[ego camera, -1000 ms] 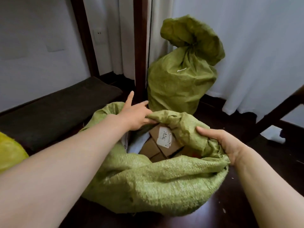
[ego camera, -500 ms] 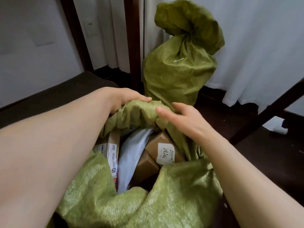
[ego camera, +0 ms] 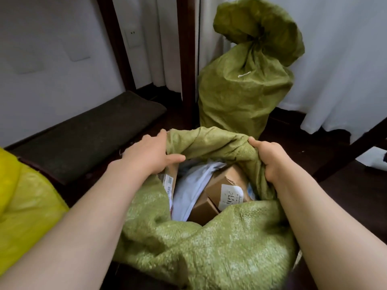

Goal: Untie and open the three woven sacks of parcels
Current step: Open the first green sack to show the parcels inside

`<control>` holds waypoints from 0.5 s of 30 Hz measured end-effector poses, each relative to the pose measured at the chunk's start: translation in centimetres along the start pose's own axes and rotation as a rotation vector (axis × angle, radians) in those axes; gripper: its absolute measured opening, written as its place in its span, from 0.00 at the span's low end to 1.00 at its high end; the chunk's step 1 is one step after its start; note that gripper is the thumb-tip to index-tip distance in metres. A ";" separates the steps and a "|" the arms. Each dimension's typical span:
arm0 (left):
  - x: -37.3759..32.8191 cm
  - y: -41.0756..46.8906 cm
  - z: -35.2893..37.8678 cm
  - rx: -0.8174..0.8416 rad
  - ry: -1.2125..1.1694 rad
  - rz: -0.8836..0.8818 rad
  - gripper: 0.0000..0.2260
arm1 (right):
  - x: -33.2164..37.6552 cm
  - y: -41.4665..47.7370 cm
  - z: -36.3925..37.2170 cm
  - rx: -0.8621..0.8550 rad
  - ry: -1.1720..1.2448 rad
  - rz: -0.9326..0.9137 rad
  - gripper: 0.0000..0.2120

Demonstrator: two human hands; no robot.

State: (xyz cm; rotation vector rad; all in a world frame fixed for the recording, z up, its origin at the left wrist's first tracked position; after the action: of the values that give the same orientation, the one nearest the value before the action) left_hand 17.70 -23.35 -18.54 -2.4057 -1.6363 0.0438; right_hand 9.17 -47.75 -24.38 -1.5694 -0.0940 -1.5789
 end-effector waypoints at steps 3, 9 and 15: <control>1.9 0.6 0.6 -0.098 -0.315 -0.020 0.22 | -0.8 1.3 -0.5 0.008 0.018 0.057 0.28; 4.7 2.4 2.1 0.230 -1.170 -0.221 0.11 | 0.9 -2.6 1.7 -0.024 -0.680 -0.408 0.23; 6.4 2.3 4.3 0.158 -1.719 -0.423 0.11 | 2.2 -11.9 8.1 0.496 -0.920 -0.472 0.32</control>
State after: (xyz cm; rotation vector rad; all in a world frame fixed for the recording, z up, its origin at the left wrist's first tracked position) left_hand 21.56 -17.49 -22.49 -1.5360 -2.2921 2.5005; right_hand 8.57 -36.79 -14.85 -1.7935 -1.3259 -0.8985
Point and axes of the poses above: each hand's wrist, its own y-axis towards the middle knuckle, its own z-axis out of the palm, x = y × z, the point moved 3 cm from there along y, towards the middle knuckle, and after that the axes turned 15 degrees about y, right-handed, at the moved point
